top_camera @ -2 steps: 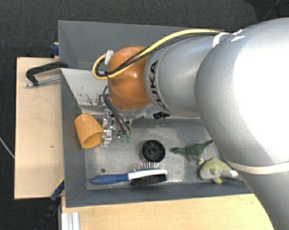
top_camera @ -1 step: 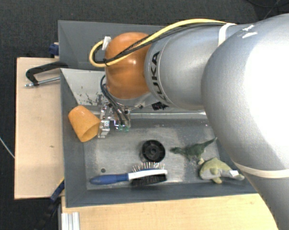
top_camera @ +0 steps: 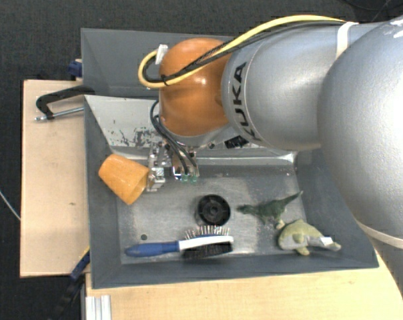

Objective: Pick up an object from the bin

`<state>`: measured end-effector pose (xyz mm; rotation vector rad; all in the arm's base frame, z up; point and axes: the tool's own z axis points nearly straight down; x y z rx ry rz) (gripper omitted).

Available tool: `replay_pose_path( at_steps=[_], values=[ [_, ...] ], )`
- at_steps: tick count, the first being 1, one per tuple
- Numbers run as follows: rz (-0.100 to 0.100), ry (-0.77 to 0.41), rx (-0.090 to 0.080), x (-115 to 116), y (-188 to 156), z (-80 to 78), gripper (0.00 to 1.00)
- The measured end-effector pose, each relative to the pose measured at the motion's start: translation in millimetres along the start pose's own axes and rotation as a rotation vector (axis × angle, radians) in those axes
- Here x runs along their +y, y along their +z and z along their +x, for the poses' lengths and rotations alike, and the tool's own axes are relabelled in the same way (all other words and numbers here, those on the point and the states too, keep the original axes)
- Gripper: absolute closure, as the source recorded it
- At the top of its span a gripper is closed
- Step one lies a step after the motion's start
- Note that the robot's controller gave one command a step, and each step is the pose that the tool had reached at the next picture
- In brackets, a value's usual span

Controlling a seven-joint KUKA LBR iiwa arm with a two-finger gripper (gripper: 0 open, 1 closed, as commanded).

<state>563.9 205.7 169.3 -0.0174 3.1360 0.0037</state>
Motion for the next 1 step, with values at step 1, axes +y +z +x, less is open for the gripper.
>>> replay_pose_path(
  at_steps=[1],
  values=[
    [-0.002,-0.196,-0.006,15.1,-72.6,-7.5,1.00]
  ],
)
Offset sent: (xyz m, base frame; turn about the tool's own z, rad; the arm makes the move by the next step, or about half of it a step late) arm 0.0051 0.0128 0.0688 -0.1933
